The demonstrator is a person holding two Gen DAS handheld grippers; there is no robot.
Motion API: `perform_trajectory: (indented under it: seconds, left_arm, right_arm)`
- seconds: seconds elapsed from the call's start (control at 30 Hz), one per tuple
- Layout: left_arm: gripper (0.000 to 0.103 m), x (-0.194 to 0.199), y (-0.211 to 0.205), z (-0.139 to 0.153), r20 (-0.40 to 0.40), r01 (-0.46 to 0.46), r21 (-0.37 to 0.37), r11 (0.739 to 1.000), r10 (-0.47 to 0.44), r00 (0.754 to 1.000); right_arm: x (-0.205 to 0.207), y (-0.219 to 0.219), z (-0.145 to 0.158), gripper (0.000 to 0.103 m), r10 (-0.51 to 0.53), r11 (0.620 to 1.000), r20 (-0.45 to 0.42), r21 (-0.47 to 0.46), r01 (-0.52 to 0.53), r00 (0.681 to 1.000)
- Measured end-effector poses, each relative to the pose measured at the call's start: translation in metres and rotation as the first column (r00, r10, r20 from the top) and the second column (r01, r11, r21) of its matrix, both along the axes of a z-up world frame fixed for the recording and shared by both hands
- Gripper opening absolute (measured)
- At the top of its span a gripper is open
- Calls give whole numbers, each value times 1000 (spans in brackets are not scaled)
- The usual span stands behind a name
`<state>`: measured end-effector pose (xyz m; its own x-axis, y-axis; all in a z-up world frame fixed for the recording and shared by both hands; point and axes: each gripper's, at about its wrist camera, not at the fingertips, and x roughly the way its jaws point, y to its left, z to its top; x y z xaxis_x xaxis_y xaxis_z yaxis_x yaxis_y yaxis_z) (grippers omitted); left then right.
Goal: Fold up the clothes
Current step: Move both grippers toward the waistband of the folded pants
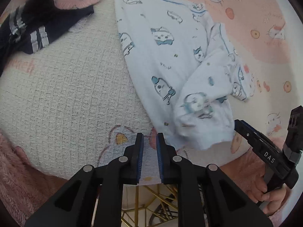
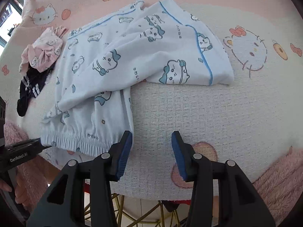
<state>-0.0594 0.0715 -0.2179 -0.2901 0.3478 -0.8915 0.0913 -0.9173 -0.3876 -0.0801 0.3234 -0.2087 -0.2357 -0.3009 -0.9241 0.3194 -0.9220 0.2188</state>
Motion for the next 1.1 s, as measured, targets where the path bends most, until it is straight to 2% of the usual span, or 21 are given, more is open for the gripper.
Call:
perform_trajectory:
  seconds: [0.13,0.23,0.27,0.37,0.4,0.43,0.47,0.57,0.67,0.8,0.87,0.97,1.03,1.1]
  left_arm:
    - [15,0,2,16,-52,11,-29,1000,-12,999]
    - [15,-1,5,25,-86,26,-42,999,-30,996]
    - [15,-3,10,20,-74,49,-41,998,-52,996]
    - [15,-3,21,-4,14,96,-120,988,-95,995]
    - [19,-1,21,-10,45,102,-161,982,-96,994]
    - [32,1,20,-13,62,100,-194,976,-89,994]
    - [38,2,15,-9,56,82,-211,974,-72,996]
    - [38,-2,13,12,0,76,-194,978,-78,997]
    - [38,-10,18,34,-66,96,-172,980,-109,992]
    - [41,-44,85,42,-109,265,-288,920,-307,946]
    - [41,-64,123,37,-128,336,-285,898,-383,915]
    - [41,-84,175,29,-156,417,-299,858,-475,866]
    - [42,-95,202,20,-152,464,-294,836,-520,841]
    - [42,-103,223,11,-131,508,-243,826,-547,827]
  right_arm:
    - [2,-8,19,44,34,994,-53,-102,-39,998]
    - [4,-27,10,44,87,993,-38,-75,-90,995]
    - [5,-33,4,44,102,993,-28,-54,-104,994]
    - [9,-45,-13,44,143,989,-12,24,-143,990]
    - [9,-47,-16,44,152,988,-12,37,-151,988]
    - [9,-44,-13,44,151,988,-7,15,-151,988]
    - [7,-39,-9,44,145,989,8,-26,-145,989]
    - [-9,-3,3,44,28,995,17,-91,-27,999]
    - [-28,38,15,44,-110,983,24,-142,113,994]
    - [-54,91,30,46,-290,933,44,-207,293,956]
    - [-66,115,36,46,-365,905,44,-219,365,930]
    - [-69,140,30,46,-410,897,18,-169,407,912]
    - [-68,157,16,46,-436,879,77,-177,443,896]
    - [-71,166,1,46,-448,868,150,-162,469,881]
